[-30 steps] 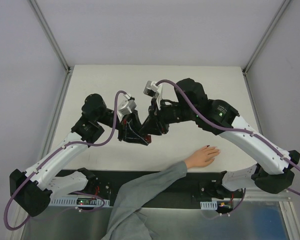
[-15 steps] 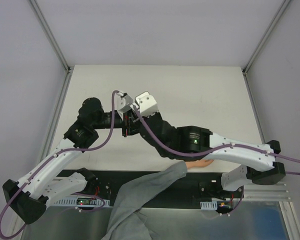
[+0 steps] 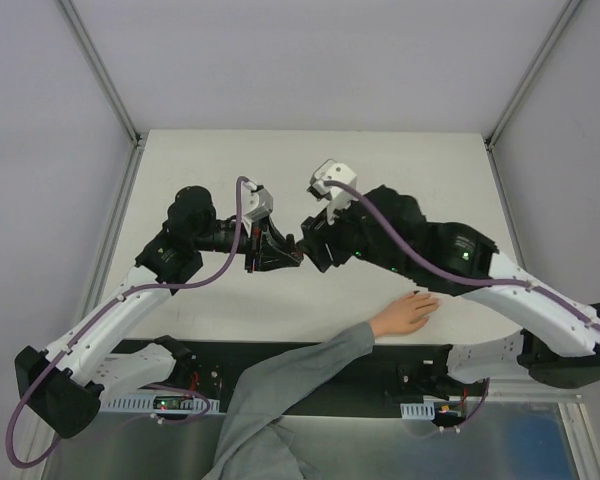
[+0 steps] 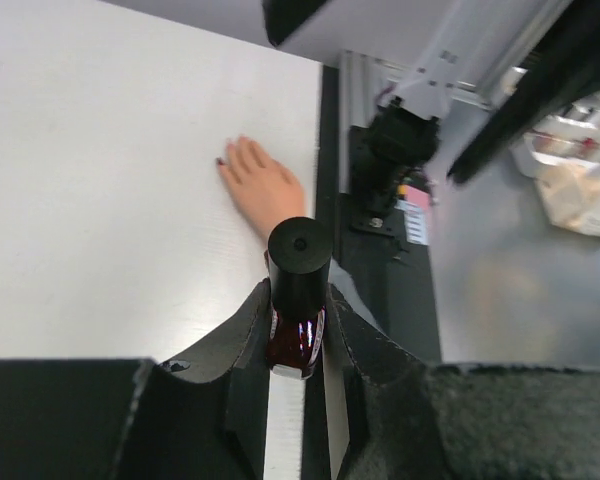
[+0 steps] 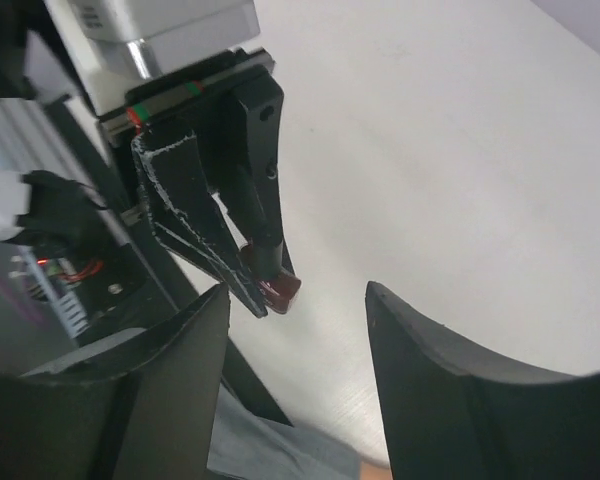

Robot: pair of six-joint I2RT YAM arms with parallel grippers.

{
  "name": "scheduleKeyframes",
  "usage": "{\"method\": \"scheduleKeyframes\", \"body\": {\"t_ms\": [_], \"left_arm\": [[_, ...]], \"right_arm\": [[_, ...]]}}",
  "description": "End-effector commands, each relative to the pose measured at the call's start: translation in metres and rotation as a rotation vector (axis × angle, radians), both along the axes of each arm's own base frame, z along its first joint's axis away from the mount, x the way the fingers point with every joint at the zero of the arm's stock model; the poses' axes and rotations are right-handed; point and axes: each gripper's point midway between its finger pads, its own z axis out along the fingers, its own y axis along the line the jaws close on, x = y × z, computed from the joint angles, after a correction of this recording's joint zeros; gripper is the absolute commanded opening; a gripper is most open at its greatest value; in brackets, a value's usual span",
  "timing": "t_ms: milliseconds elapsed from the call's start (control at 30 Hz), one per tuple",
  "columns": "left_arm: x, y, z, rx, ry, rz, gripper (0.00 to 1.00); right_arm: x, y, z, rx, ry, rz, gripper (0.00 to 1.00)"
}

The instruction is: Paint the nails

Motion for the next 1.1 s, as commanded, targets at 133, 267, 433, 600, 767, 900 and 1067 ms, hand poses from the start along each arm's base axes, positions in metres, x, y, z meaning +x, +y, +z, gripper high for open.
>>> {"method": "scheduleKeyframes", "body": {"t_ms": [133,267,433,600,767,900,1067], "left_arm": [[-0.059,0.004,0.038,-0.117,-0.016,-0.374,0.0],[-0.062,0.005,0.04,-0.123,-0.023,-0.391,0.0],[-0.063,0.005,0.039,-0.121,-0.015,-0.402,0.0],[-0.062,0.004,0.039,-0.122,-0.02,-0.39,0.0],[-0.043,0.0,0.039,-0.113,-0.044,-0.245,0.0],[-0.013,-0.001,0.032,-0.075,-0.092,-0.05,0.0],[0.008,0.004,0.027,-0.049,-0.12,0.092,0.0]], "right_arm": [[-0.046,0.013,0.02,0.152,0.189,0.415,0.58],[-0.048,0.025,0.015,0.15,0.244,0.463,0.51],[-0.049,0.036,0.014,0.159,0.267,0.497,0.37],[-0.048,0.038,0.014,0.157,0.264,0.497,0.12],[-0.03,0.031,-0.003,0.101,0.23,0.363,0.01],[-0.001,0.016,-0.008,0.017,0.018,0.071,0.0],[0.014,0.005,-0.002,-0.026,-0.156,-0.154,0.0]]}}
